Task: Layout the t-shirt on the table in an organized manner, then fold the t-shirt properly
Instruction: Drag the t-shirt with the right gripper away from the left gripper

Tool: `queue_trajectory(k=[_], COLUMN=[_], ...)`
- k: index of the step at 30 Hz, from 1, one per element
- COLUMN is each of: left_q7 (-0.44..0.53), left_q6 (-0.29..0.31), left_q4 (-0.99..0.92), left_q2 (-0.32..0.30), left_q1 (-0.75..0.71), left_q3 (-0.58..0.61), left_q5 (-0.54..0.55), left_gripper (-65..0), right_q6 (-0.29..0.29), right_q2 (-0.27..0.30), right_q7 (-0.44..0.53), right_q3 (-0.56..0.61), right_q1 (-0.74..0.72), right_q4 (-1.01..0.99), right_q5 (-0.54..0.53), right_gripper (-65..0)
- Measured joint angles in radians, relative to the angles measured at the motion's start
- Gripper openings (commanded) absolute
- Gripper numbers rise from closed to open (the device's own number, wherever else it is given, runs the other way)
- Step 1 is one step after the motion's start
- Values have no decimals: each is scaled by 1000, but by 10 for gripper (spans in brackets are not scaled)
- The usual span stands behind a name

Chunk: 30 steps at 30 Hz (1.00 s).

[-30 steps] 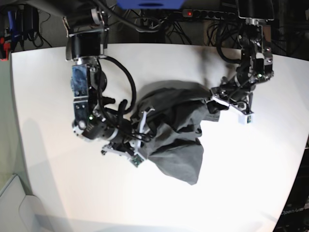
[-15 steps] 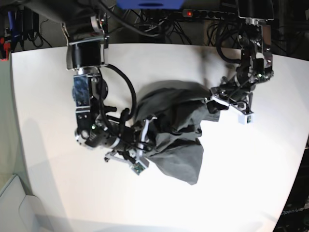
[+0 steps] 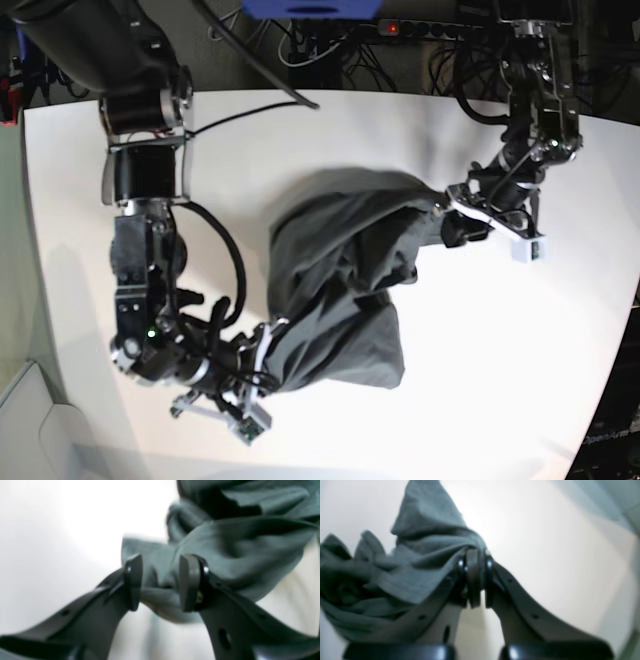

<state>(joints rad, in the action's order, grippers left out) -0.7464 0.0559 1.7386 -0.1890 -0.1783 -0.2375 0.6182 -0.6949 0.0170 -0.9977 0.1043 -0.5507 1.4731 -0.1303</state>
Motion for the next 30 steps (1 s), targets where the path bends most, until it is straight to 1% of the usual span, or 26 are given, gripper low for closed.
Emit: queue_trajectory(k=[4,6,9,11,13,15,18,21,24,26,27,30], left_q7=[-6,-6,-5,-6,-5,-5,-4,-5,-4,-4,-2,-1], left_q6=[-4,0,0,0,0,0,0,0,-1,0,0,-3], left_q4=[13,13,13,13,13,13,13,14,13,13,13,13], left_q2=[-3,0,-5,-4,-4,-4,-5,-3,-2,-2,-2,-6], left_q1=[-13,-14,-15,-15,-15,-15,-16,-36,-45,-40,-40,-43], left_q3=[-18,-20,-23,-22,-22,-23,-23,-33,-43,-42,-43,-43], left_q5=[-7,0,-1,-3,-4,-4,-4,0,-5,-4,-3,-4], left_gripper=[-408,-408,-408,-408,-408,-408,-408,-408,-408,-408,-408,-408], right_q6=[0,0,0,0,0,0,0,0,0,0,0,0], right_q2=[6,0,0,2,2,10,50,97,120,132,137,140], right_q7=[-83,-106,-180,-230,-259,-259,-259,-267,-251,-239,-233,-140], right_q3=[-17,-45,-101,-136,-169,-211,-297,-372,-418,-445,-458,-528], right_q1=[-50,-61,-82,-107,-148,-198,-238,-229,-190,-130,-96,-9], right_q4=[154,251,358,402,443,449,448,446,421,399,387,332], right_q5=[-4,-11,-6,0,-3,-10,-5,-2,-1,-6,-3,-6], right_gripper=[-650,-650,-650,-650,-650,-650,-650,-650,-650,-625,-602,-512])
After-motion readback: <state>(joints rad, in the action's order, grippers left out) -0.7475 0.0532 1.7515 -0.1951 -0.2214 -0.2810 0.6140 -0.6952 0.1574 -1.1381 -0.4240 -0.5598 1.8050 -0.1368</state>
